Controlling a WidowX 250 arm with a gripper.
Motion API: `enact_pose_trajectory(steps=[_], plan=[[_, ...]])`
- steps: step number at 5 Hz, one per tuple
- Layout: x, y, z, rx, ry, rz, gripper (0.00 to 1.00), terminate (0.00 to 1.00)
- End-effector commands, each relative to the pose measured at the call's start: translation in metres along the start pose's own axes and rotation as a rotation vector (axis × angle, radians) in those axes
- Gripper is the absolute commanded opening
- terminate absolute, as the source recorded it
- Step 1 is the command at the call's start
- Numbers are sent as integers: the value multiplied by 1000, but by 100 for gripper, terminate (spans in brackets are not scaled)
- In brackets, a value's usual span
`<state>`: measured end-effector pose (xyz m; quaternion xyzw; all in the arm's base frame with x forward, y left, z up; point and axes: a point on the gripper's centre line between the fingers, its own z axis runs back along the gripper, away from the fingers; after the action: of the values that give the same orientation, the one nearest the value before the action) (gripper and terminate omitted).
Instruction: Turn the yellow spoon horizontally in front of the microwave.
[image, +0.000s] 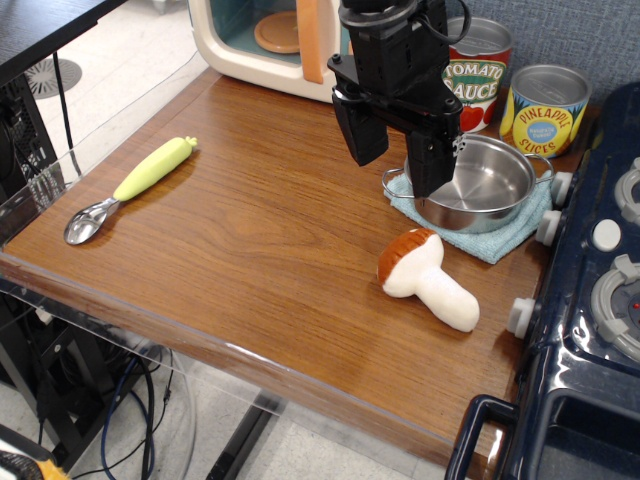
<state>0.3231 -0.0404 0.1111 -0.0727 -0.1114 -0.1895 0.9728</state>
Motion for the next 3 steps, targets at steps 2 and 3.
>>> enact_pose_trajectory(steps=[2, 3], plan=[[-9, 30, 5, 61, -9, 36, 100, 0], [-24, 59, 7, 122, 6, 87, 100, 0]])
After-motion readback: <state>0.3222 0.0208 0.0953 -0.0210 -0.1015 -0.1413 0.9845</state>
